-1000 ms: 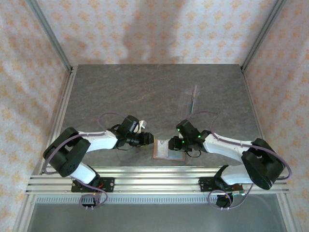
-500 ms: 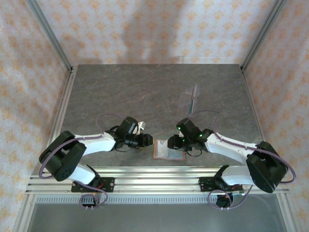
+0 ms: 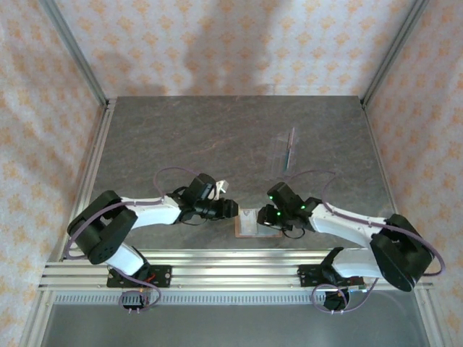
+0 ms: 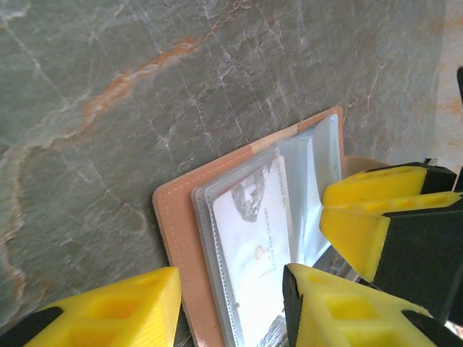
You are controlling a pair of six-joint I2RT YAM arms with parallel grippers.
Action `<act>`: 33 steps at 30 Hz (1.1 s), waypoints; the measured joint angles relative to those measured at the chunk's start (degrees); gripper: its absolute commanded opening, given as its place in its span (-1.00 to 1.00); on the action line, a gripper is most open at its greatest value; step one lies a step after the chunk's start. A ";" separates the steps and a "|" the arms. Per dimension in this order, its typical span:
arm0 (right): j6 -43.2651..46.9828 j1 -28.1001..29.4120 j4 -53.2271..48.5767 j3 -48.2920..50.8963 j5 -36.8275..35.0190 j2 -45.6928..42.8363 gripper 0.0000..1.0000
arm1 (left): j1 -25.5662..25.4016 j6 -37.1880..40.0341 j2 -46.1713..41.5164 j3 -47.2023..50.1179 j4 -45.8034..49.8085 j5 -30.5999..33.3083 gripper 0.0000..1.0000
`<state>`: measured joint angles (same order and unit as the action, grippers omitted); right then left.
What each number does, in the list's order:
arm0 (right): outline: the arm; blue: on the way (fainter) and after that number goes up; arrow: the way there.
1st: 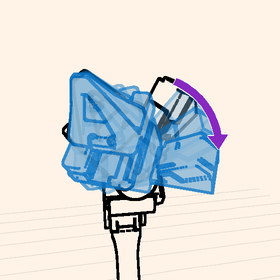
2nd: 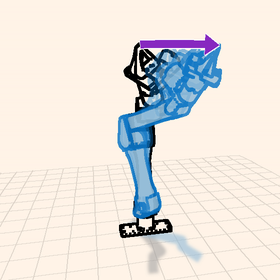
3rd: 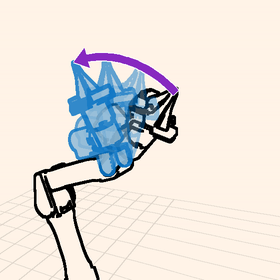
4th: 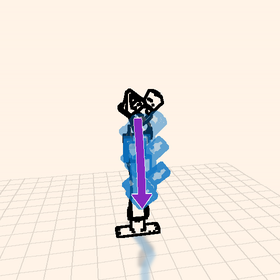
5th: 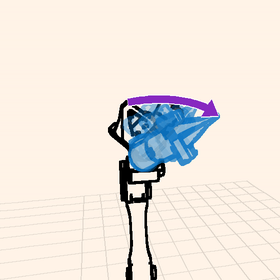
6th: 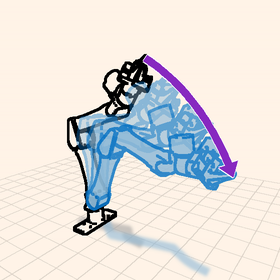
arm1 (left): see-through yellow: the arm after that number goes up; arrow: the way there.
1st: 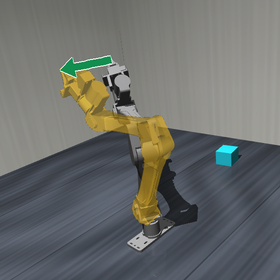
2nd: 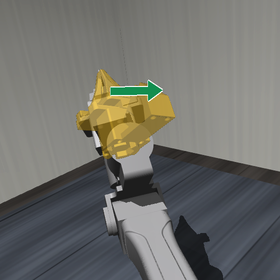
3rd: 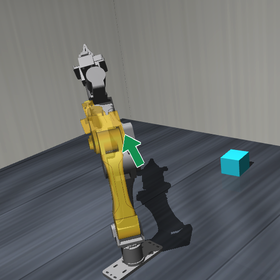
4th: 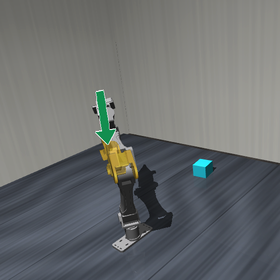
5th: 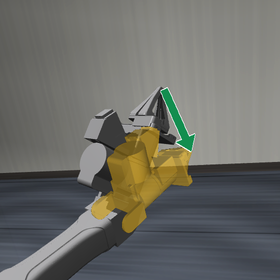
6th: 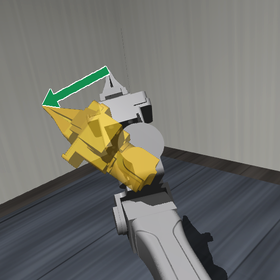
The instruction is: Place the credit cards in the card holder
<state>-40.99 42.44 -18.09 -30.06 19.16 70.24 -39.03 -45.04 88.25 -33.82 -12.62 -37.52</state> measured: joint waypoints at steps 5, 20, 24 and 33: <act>-0.68 0.00 -1.81 0.09 -0.74 -0.98 -0.13 | 0.00 -1.88 1.66 0.57 -4.02 -1.11 -0.19; -0.66 2.34 2.38 -3.39 4.46 4.20 -0.34 | -1.14 -3.58 2.32 2.49 -7.54 -1.95 -0.22; -0.57 2.80 3.52 -3.39 4.87 6.23 -0.37 | -1.14 -3.58 2.32 2.49 -7.85 -2.10 -0.23; -0.42 4.09 6.58 -2.82 5.84 6.43 -0.57 | -1.14 -3.76 2.78 2.49 -8.35 -2.12 -0.27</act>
<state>-41.41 46.52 -11.51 -32.88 24.99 76.66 -40.16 -48.80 91.02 -31.33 -20.97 -39.64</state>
